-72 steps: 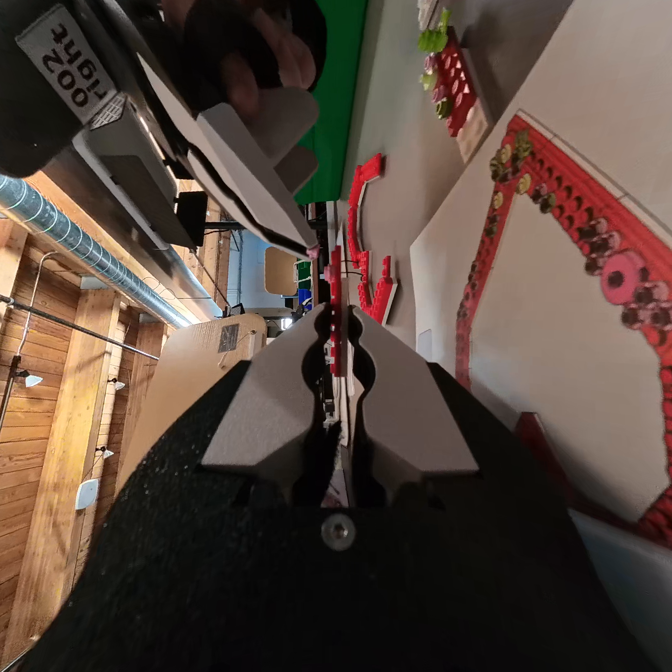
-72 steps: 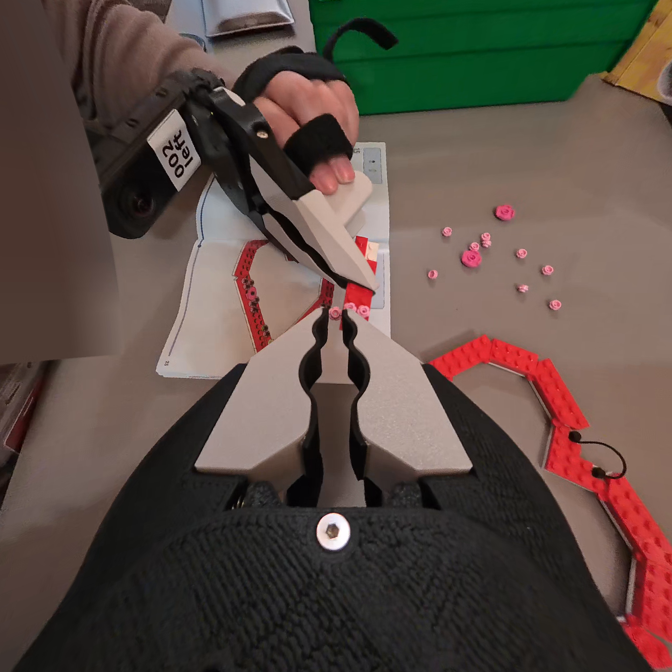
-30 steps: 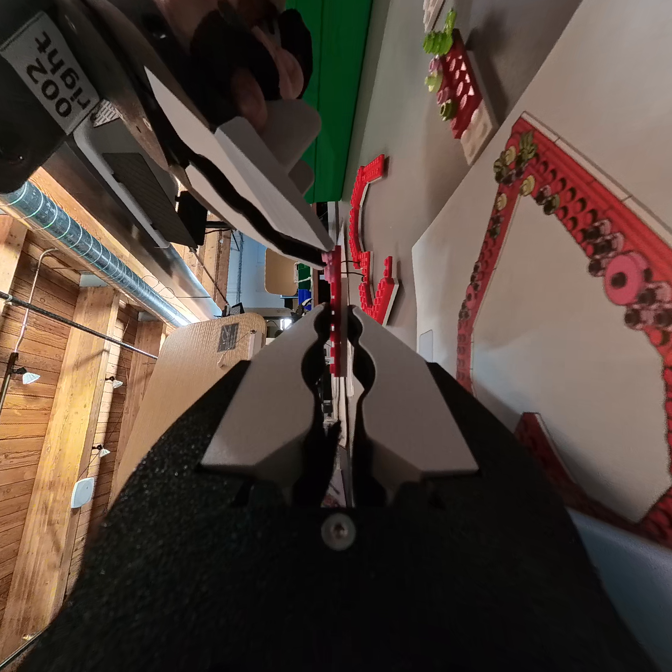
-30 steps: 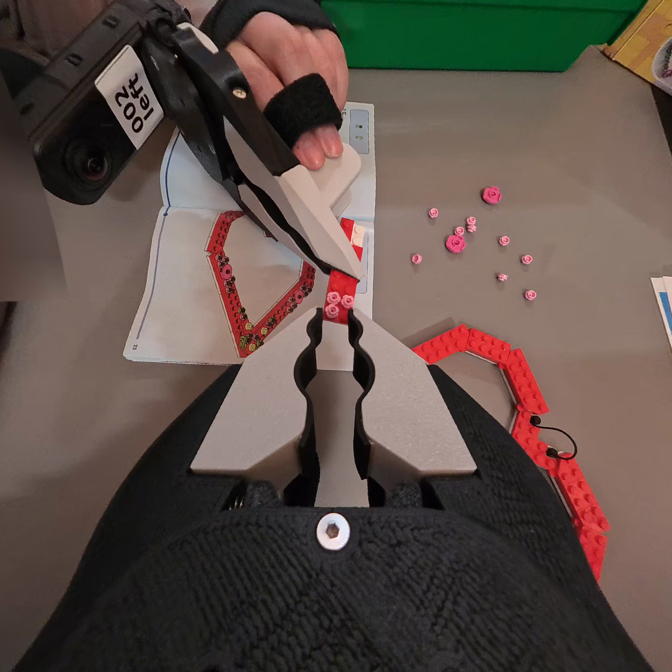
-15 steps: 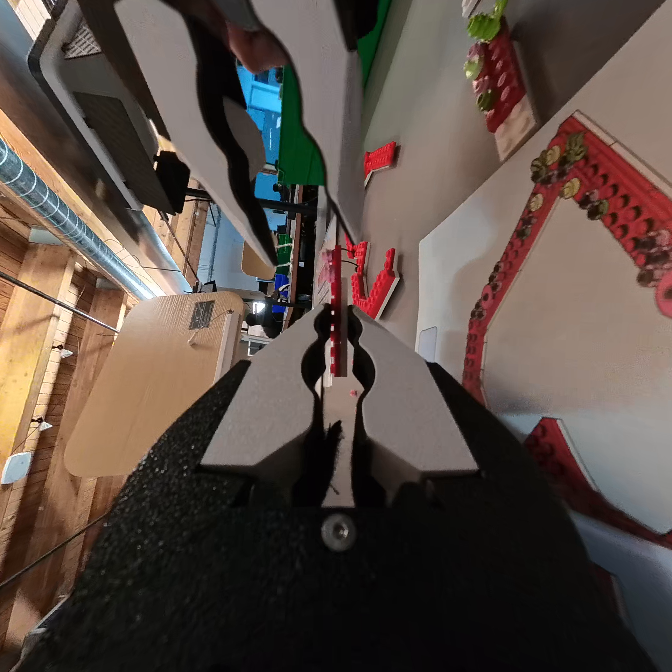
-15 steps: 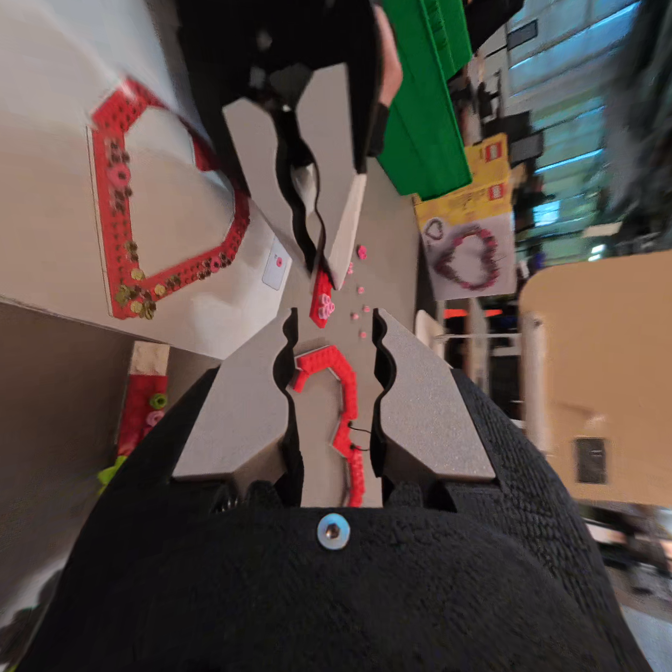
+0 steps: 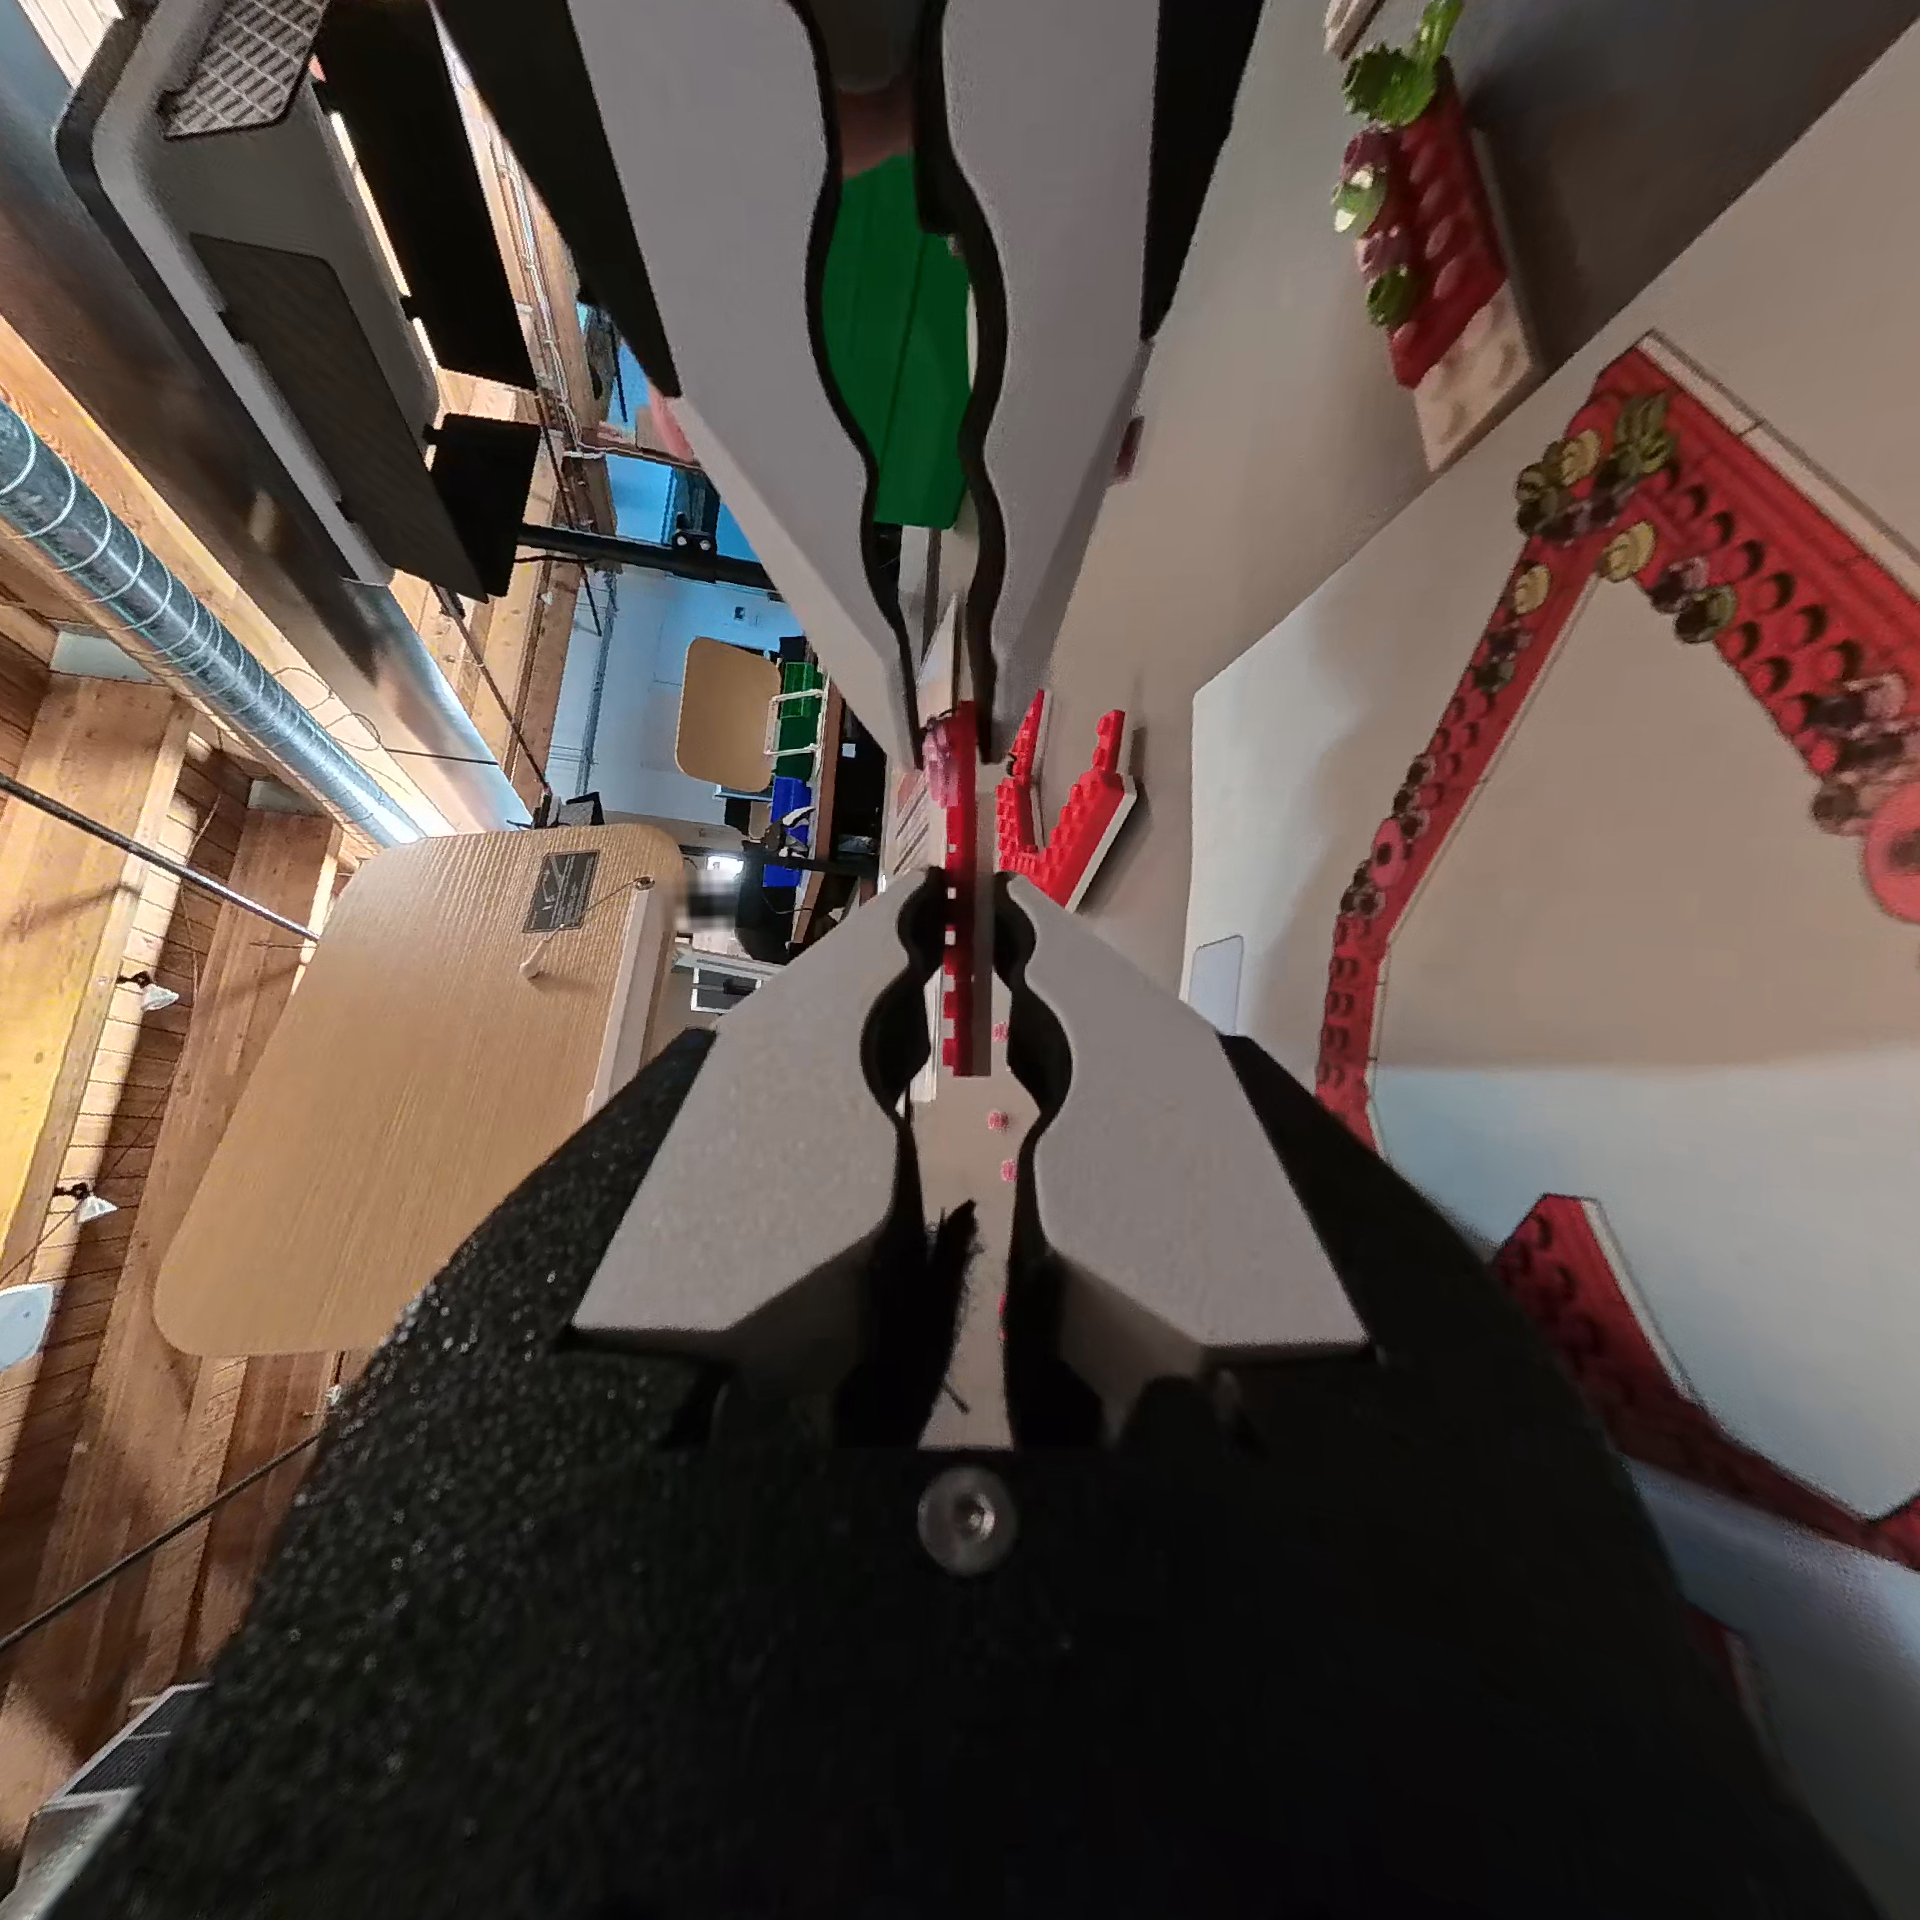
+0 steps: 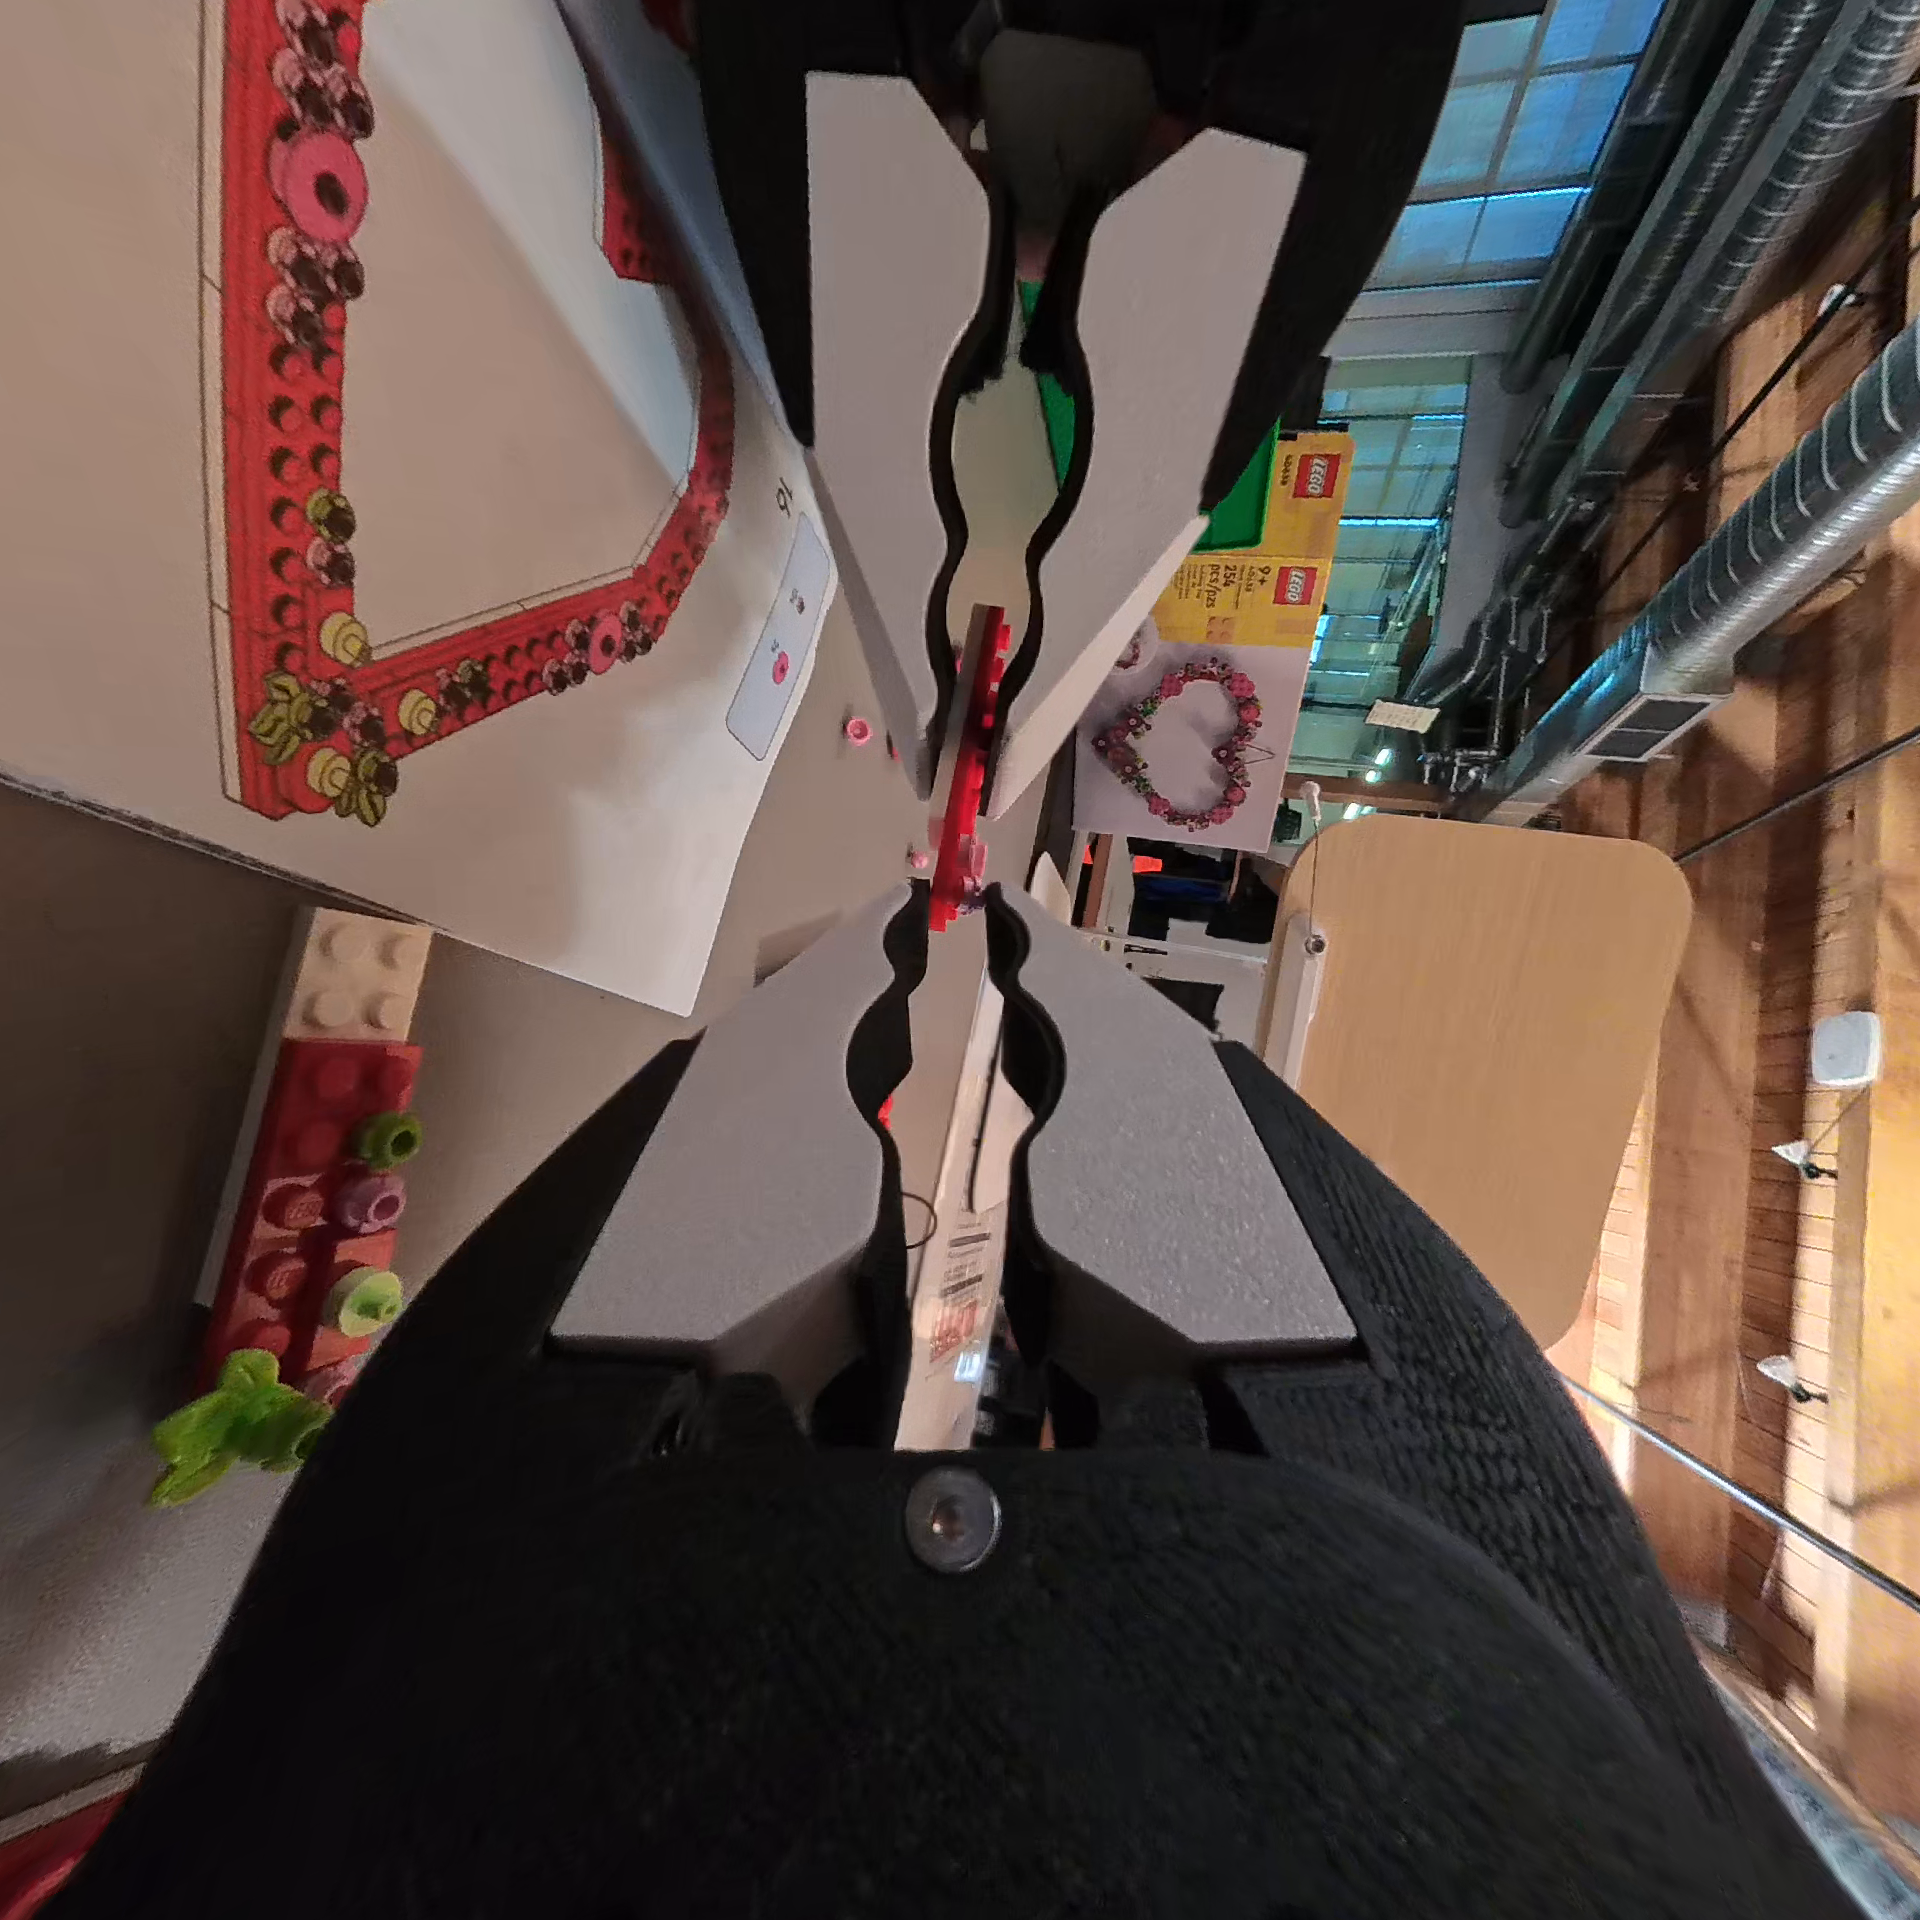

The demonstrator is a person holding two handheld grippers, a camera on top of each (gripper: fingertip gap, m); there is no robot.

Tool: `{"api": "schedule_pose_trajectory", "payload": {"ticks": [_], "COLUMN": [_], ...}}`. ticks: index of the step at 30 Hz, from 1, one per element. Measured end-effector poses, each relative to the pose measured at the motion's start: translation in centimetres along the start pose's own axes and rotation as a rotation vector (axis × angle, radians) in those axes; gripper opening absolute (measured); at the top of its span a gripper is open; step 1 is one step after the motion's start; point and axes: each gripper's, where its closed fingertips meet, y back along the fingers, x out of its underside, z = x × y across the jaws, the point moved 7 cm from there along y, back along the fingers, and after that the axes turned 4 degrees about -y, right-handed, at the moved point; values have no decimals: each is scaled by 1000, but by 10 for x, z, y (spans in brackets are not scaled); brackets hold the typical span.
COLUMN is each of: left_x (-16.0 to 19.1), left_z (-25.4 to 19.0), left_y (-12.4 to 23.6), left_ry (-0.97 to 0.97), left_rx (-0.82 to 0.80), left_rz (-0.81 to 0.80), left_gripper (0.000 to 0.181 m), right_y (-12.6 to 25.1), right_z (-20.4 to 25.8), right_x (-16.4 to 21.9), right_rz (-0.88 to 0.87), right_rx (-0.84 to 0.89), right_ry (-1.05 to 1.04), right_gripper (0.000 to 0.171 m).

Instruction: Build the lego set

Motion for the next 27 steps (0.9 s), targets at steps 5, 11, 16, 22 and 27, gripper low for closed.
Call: {"api": "schedule_pose_trajectory", "payload": {"ticks": [5, 11, 16, 22, 27], "left_x": [0, 0, 2, 3, 4], "left_z": [3, 3, 5, 2, 3], "left_y": [0, 0, 0, -1, 0], "left_ry": [56, 76, 107, 72, 89], "left_rx": [10, 22, 20, 26, 27], "left_rz": [-5, -3, -6, 11, -13], "left_gripper": [5, 6, 6, 7, 10], "right_y": [1, 0, 1, -2, -3], "right_z": [-1, 2, 2, 7, 2], "right_x": [-1, -2, -3, -4, -3], "right_rz": [6, 21, 34, 74, 44], "right_rx": [42, 79, 128, 139, 137], "right_ry": [43, 115, 194, 283, 196], "right_gripper": [8, 8, 6, 5, 6]}}
